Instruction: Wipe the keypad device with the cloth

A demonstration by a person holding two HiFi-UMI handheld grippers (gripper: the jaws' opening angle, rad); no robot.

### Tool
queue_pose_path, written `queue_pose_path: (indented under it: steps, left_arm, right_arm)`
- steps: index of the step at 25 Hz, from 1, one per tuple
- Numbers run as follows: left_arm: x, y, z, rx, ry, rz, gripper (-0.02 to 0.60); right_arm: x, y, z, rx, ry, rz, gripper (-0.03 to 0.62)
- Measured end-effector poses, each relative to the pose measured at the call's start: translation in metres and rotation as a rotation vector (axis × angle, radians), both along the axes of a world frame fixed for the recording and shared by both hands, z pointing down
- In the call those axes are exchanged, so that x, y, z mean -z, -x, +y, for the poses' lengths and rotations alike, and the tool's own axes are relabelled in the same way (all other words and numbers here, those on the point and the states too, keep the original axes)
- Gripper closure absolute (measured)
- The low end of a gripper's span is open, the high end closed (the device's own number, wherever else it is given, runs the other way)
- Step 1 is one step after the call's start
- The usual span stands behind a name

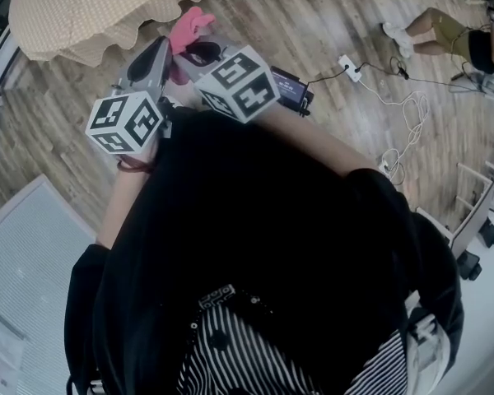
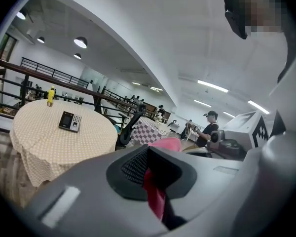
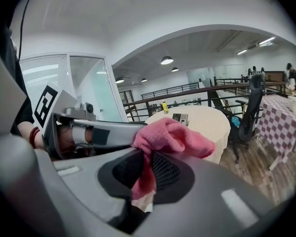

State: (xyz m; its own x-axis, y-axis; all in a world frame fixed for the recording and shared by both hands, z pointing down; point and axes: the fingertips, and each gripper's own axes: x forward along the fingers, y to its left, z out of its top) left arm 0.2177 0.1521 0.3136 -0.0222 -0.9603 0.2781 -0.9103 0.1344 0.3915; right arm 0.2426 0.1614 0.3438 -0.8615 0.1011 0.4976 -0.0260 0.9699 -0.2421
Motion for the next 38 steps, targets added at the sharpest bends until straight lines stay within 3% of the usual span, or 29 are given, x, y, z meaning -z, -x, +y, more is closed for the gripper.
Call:
queue_pose_path:
  steps: [19,38]
  left_arm:
    - [-0.011,0.224,0.071,0.020,-0.030,0.014,0.578]
    - [-0.026,0.281,0.109,0.124,-0.028,0.051,0.578]
  right_arm:
    - [-0.010,0.223,0.070,0.029,-0.017,0.020,0.546]
    - [-0.024,0.282,0.101,0.137,0.013,0.055,0.546]
